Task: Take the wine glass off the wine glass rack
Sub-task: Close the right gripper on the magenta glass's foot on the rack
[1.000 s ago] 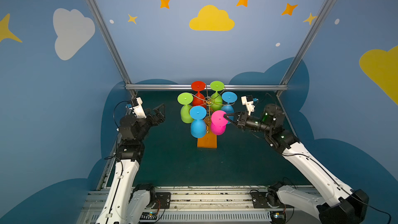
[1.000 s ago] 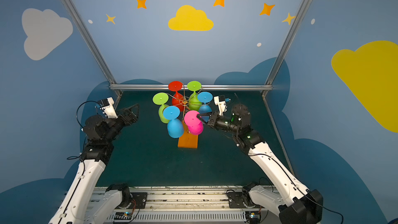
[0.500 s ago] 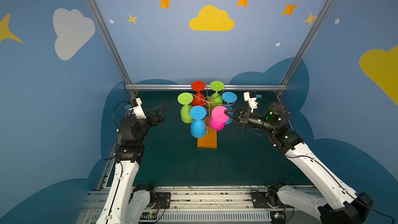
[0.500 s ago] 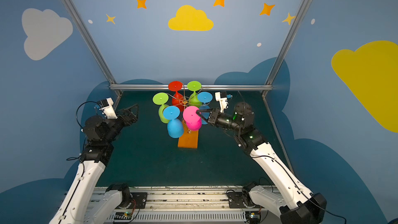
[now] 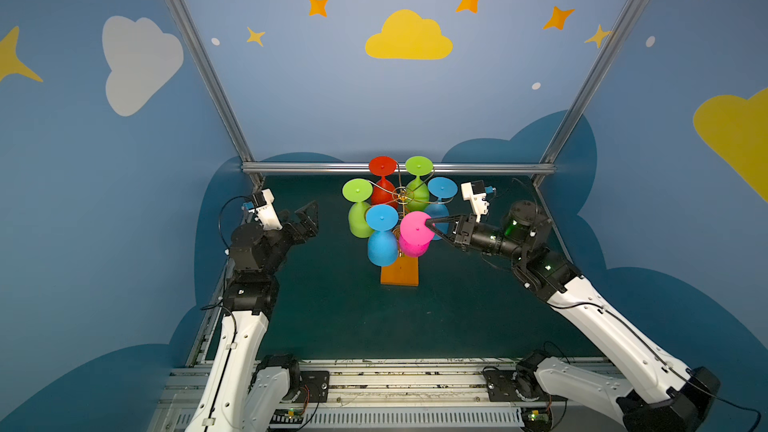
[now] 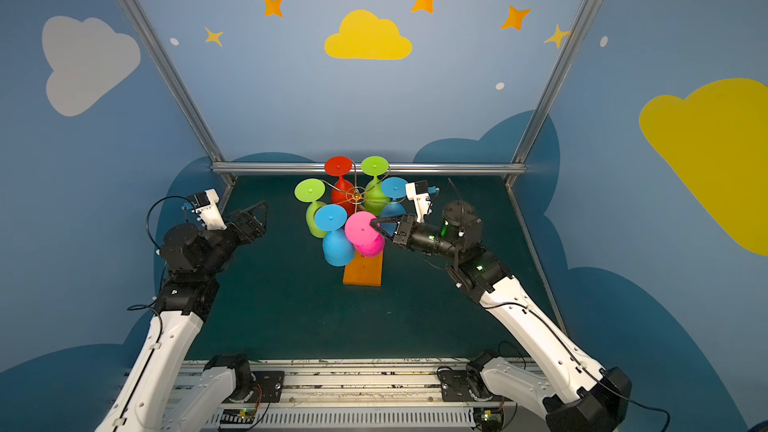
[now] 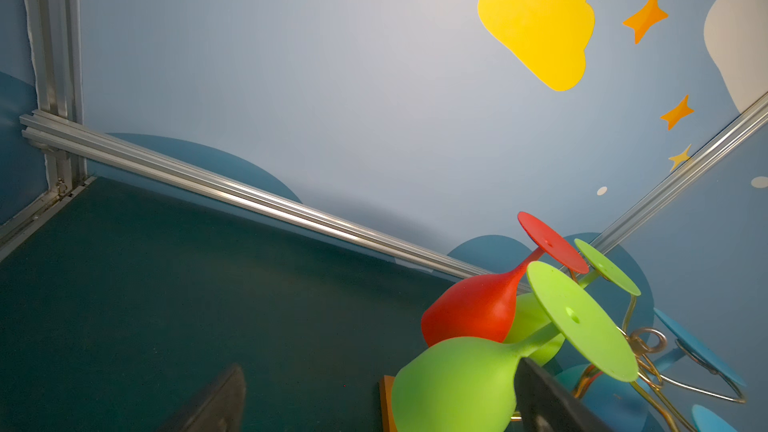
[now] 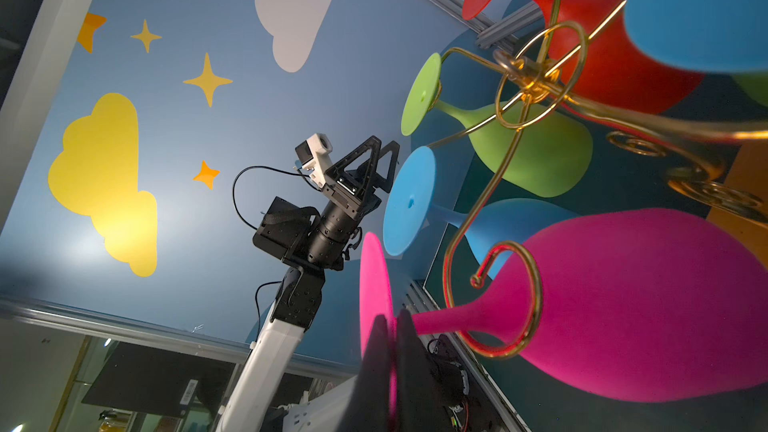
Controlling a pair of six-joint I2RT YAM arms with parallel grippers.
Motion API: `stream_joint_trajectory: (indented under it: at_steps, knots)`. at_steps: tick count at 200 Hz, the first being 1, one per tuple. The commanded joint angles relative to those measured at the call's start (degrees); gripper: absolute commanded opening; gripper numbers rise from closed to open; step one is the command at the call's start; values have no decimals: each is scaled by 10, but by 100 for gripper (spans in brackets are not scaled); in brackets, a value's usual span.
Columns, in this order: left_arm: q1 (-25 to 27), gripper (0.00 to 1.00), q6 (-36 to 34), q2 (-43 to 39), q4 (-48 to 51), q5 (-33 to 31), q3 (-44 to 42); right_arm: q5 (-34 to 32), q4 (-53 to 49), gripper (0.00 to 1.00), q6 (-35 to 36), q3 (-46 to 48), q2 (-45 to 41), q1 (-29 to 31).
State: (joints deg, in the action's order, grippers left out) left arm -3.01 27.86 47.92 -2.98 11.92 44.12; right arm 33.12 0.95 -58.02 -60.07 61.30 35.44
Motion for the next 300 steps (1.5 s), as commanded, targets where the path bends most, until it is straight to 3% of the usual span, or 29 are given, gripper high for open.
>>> stream_joint_trajectory:
  at_steps: [1, 70, 200, 300]
  knots:
    - [2, 100, -7, -9, 1, -3, 3, -10, 10, 0, 10, -24, 9, 10]
    - [4, 100, -10, -12, 7, -7, 5, -62, 37, 0, 14, -36, 32, 12]
    - [8, 100, -13, -19, 11, -12, 5, -189, 58, 0, 5, 13, -15, -1]
    - [10, 100, -13, -20, 11, -16, 7, -204, 73, 0, -14, 28, -13, -12]
